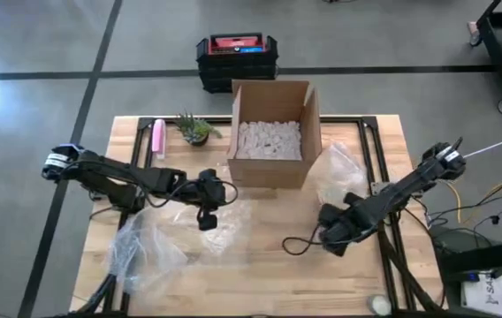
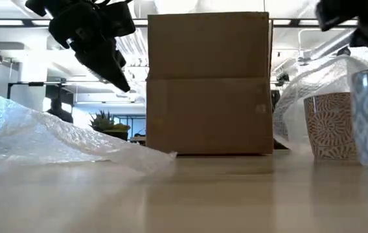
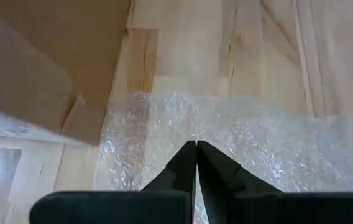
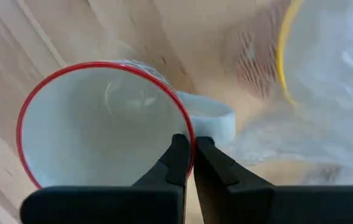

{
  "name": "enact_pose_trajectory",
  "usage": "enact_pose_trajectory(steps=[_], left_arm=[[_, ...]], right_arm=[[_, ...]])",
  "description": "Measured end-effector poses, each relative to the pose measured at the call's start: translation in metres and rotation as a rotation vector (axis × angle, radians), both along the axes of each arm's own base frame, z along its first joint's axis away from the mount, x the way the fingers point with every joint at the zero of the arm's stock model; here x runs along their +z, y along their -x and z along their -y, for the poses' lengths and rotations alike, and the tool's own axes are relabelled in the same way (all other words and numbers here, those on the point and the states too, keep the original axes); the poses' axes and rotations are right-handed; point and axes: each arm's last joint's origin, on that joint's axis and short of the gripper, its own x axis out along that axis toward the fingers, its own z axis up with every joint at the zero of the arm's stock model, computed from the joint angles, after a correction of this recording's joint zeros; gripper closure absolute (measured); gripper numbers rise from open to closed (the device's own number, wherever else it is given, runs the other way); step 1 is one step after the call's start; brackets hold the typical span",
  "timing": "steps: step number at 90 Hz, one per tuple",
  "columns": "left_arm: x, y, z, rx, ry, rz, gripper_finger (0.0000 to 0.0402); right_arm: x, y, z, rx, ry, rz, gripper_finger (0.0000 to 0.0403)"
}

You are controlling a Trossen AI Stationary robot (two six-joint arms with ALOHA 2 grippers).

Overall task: Wrap mug
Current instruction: Prepare the bubble wrap

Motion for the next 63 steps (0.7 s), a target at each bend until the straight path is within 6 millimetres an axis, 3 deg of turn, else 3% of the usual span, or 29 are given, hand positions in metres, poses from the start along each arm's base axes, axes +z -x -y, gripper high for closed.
enact_pose_trajectory(steps=[12, 26, 46, 63], left_arm=[[0.0, 0.0, 0.0, 0.0, 0.0, 0.002, 0.0402], [0.0, 0.0, 0.0, 0.001, 0.001, 0.004, 0.0402], [0.001, 0.0, 0.0, 0.006, 0.006, 0.004, 0.0402], [0.007, 0.009, 0.004, 0.027, 0.06, 0.004, 0.0402]], right_arm=[[-0.001, 0.004, 0.002, -0.071, 0.003, 0.012, 0.0394], [0.005, 0.002, 0.001, -0.074, -0.019, 0.009, 0.0346], [0.046, 0.001, 0.0, -0.064, -0.013, 0.004, 0.0252], [0.072, -0.023, -0.009, 0.009, -0.036, 0.327, 0.0201]])
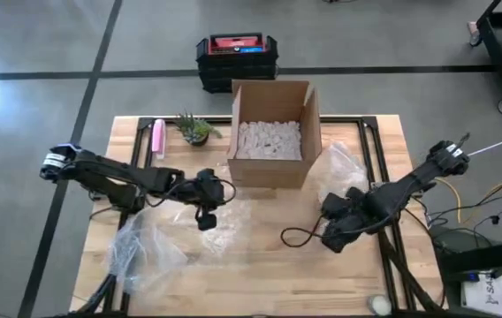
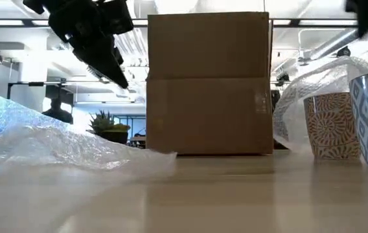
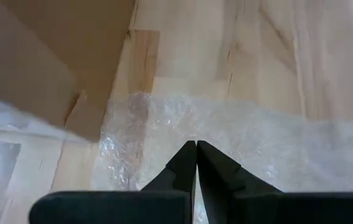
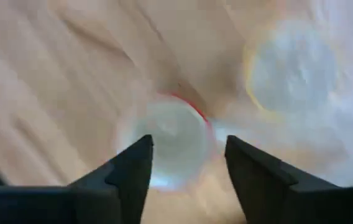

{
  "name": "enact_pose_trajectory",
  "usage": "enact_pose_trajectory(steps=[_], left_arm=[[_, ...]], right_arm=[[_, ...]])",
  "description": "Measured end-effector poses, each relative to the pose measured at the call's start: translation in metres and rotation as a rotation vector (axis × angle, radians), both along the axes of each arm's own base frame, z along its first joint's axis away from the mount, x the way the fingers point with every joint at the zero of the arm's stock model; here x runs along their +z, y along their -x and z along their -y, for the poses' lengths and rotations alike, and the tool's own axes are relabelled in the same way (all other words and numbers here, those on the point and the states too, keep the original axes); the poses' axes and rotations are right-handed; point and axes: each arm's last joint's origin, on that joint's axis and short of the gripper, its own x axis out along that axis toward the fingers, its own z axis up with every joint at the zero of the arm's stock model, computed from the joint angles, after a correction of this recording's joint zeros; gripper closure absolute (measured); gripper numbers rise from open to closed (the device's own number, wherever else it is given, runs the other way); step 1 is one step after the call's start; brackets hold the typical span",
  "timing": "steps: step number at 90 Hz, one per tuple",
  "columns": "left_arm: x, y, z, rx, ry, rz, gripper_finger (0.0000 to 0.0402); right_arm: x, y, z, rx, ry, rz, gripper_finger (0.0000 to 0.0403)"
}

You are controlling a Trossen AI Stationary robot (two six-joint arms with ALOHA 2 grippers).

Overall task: Wrap mug
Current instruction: Prepare the bubble wrap

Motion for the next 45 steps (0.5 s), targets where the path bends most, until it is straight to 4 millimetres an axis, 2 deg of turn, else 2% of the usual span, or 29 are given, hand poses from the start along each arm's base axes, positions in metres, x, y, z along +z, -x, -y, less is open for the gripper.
enact_pose_trajectory(steps=[10, 23, 32, 45], left_arm=[[0.003, 0.01, 0.009, 0.0, 0.05, -0.033, 0.0402], [0.001, 0.025, 0.026, 0.012, 0.101, -0.121, 0.0402], [-0.001, 0.033, 0.039, -0.001, 0.118, -0.164, 0.0402], [-0.002, 0.039, 0.051, -0.021, 0.131, -0.184, 0.0402]], right_arm=[[-0.007, -0.03, -0.014, 0.17, 0.048, 0.229, 0.0188], [-0.045, -0.077, -0.031, 0.36, 0.15, 0.336, 0.0187], [-0.071, -0.116, -0.032, 0.428, 0.209, 0.412, 0.0195], [-0.12, -0.17, -0.021, 0.488, 0.205, 0.436, 0.021]])
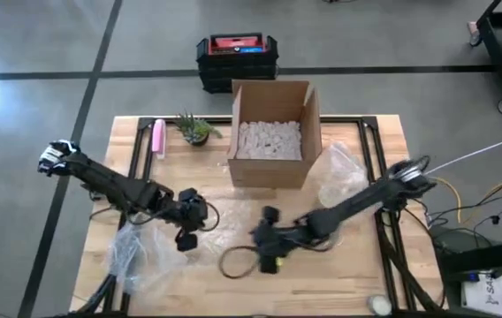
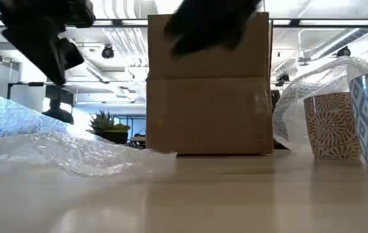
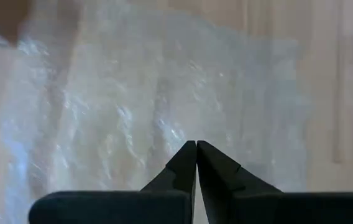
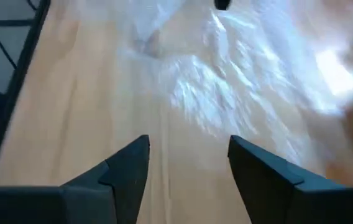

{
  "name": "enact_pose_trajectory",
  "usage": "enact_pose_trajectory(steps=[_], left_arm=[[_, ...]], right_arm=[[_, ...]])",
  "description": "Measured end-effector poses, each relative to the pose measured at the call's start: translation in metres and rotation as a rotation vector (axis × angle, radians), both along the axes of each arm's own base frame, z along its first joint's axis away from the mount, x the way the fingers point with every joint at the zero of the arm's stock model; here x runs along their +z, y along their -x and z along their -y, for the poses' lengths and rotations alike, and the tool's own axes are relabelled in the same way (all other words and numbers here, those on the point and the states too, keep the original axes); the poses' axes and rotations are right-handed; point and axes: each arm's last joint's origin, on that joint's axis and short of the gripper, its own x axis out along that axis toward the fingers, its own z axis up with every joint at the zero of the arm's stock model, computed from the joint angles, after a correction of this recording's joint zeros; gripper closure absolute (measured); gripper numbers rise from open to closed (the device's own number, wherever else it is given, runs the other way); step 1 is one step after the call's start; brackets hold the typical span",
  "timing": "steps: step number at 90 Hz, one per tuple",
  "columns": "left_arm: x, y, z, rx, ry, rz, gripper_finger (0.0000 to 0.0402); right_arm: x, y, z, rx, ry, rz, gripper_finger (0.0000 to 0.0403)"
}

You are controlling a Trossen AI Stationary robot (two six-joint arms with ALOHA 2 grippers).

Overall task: Wrap mug
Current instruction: Prepare the bubble wrap

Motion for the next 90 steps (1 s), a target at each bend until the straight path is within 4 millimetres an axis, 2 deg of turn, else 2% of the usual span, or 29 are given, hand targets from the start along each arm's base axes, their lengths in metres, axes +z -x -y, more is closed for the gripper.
enact_pose_trajectory(steps=[8, 17, 27, 34, 49, 65, 77, 90], left_arm=[[0.0, 0.003, 0.004, -0.001, 0.009, -0.012, 0.0402], [0.0, 0.008, 0.007, 0.003, 0.012, -0.036, 0.0402], [-0.001, 0.011, 0.007, 0.011, 0.009, -0.057, 0.0402], [-0.001, 0.013, 0.006, 0.013, 0.005, -0.067, 0.0402], [-0.001, 0.014, 0.006, 0.013, 0.001, -0.074, 0.0402], [-0.006, 0.01, 0.007, 0.022, -0.009, -0.052, 0.0402], [-0.022, 0.006, 0.011, 0.012, 0.03, -0.017, 0.0402], [-0.046, 0.005, 0.015, -0.02, 0.145, -0.044, 0.0402]], right_arm=[[-0.031, -0.024, 0.011, -0.001, -0.006, -0.056, 0.0219], [-0.063, -0.043, 0.023, -0.013, -0.017, -0.135, 0.0229], [-0.078, -0.053, 0.032, 0.006, -0.046, -0.227, 0.0242], [-0.072, -0.049, 0.034, 0.022, -0.057, -0.31, 0.0252], [-0.055, -0.015, 0.035, 0.002, 0.016, -0.605, 0.0277], [-0.035, 0.019, 0.026, -0.009, 0.071, -0.819, 0.03], [-0.027, 0.03, 0.02, 0.004, 0.1, -0.865, 0.0317], [-0.023, 0.029, 0.019, 0.008, 0.095, -0.832, 0.0335]])
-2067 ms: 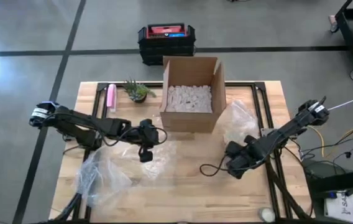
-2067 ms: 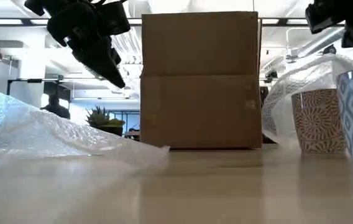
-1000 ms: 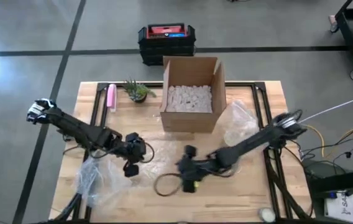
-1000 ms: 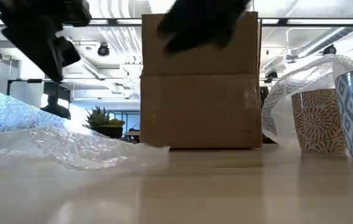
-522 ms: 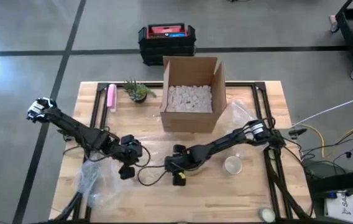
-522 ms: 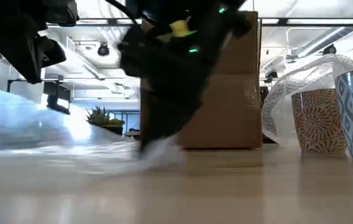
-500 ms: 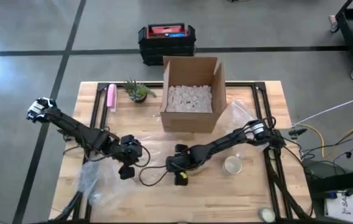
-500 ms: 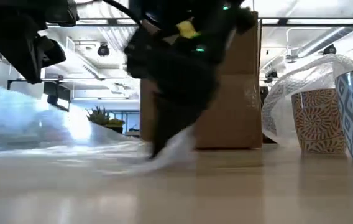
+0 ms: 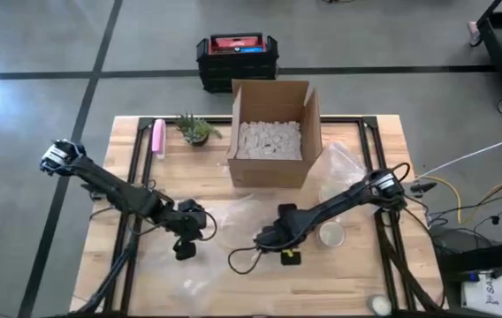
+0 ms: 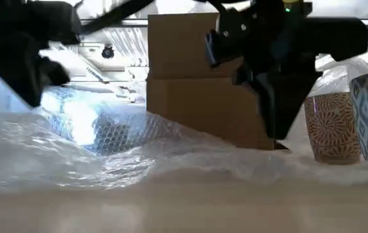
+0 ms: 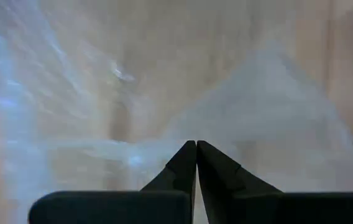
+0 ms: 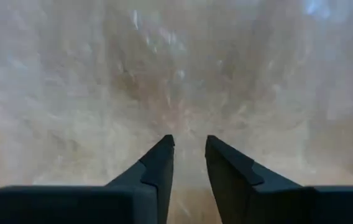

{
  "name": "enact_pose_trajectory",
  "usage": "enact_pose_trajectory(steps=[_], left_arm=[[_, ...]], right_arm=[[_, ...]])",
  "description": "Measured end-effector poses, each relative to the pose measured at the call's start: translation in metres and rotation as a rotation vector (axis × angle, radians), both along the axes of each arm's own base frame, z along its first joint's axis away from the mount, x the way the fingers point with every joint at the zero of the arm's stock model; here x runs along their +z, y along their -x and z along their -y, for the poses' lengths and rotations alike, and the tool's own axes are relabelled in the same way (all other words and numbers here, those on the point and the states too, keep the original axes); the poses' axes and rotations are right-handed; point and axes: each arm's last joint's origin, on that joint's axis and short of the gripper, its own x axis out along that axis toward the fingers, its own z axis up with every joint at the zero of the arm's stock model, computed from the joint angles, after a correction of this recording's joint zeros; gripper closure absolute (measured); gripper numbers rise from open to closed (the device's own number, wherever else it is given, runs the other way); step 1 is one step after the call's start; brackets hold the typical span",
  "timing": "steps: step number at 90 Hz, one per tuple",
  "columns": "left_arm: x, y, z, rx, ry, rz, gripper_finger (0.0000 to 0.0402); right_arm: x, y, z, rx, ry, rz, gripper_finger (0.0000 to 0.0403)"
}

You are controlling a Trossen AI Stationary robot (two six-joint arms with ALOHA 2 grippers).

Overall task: Wrap mug
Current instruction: Prepare the bubble wrap

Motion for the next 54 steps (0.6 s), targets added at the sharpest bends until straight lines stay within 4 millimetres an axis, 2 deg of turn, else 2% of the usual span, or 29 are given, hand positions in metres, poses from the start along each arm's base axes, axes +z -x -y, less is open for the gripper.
enact_pose_trajectory(steps=[14, 22, 28, 38, 46, 54], left_arm=[[-0.026, 0.018, -0.002, 0.003, 0.09, -0.224, 0.0402], [-0.03, 0.029, -0.006, 0.041, 0.068, -0.351, 0.0402], [-0.027, 0.036, -0.009, 0.062, 0.036, -0.422, 0.0402], [-0.017, 0.039, -0.011, 0.041, 0.01, -0.443, 0.0402], [-0.006, 0.037, -0.01, 0.01, 0.018, -0.404, 0.0402], [0.011, 0.031, -0.007, -0.028, 0.028, -0.322, 0.0402]], right_arm=[[-0.002, 0.002, 0.001, 0.019, 0.004, -0.015, 0.0352], [-0.003, 0.004, 0.001, 0.021, 0.009, -0.033, 0.036], [-0.003, 0.007, 0.001, 0.022, 0.017, -0.057, 0.0365], [-0.002, 0.013, 0.0, 0.029, 0.034, -0.113, 0.0371], [0.001, 0.016, 0.0, 0.031, 0.039, -0.131, 0.0375], [0.012, 0.013, 0.0, 0.031, 0.018, -0.065, 0.0375]])
